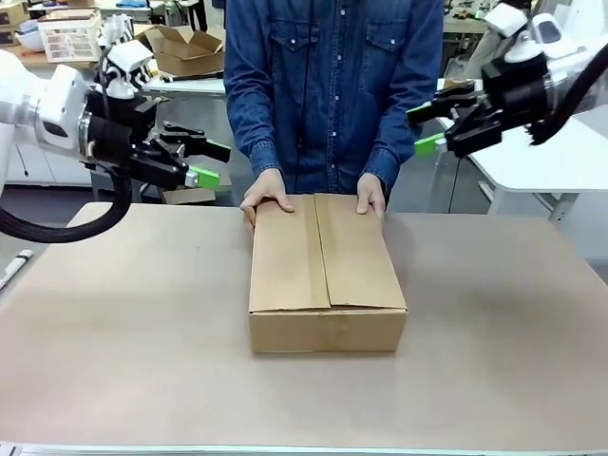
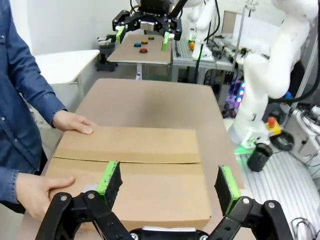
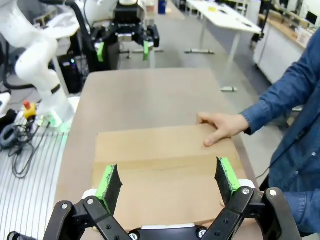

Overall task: Pack the gift set into the box.
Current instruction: Press and hold the closed box until the human finishes sealing it.

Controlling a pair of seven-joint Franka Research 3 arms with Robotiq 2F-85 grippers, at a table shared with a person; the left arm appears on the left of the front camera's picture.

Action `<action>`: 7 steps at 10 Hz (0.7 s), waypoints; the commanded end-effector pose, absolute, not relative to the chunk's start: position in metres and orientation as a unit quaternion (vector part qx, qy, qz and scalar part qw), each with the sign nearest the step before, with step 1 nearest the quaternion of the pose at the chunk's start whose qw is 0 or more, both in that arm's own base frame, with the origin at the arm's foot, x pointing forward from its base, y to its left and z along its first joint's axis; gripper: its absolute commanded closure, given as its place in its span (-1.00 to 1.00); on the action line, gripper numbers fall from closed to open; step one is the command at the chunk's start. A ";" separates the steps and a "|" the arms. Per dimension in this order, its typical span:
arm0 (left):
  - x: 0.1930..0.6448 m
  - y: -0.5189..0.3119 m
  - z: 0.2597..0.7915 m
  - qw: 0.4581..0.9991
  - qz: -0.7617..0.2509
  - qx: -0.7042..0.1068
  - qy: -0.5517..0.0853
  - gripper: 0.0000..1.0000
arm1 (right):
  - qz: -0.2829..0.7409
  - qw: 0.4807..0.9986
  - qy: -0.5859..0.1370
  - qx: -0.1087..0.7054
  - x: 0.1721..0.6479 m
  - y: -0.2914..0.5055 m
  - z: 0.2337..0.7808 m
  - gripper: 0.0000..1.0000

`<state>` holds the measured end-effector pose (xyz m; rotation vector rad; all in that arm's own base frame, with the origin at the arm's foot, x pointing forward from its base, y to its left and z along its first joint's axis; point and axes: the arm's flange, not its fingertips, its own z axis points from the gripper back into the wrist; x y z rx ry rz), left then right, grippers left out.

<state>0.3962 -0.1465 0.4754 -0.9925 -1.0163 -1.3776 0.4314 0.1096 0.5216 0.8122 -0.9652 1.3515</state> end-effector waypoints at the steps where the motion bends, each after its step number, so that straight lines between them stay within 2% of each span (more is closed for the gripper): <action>1: 0.402 -0.185 0.440 0.493 -0.608 -0.392 -0.484 -1.00 | 0.605 0.547 -0.438 0.376 0.444 0.116 0.465 -1.00; 2: 0.404 -0.185 0.424 0.495 -0.622 -0.309 -0.521 -1.00 | 0.598 0.530 -0.457 0.390 0.441 0.111 0.437 -1.00; 3: 0.403 -0.184 0.403 0.489 -0.620 -0.298 -0.536 -1.00 | 0.587 0.528 -0.457 0.410 0.438 0.110 0.409 -1.00; 5: 0.400 -0.187 0.361 0.484 -0.610 -0.303 -0.549 -1.00 | 0.586 0.523 -0.442 0.434 0.432 0.118 0.366 -1.00; 7: 0.398 -0.197 0.335 0.501 -0.604 -0.341 -0.517 -1.00 | 0.607 0.526 -0.438 0.405 0.427 0.126 0.348 -1.00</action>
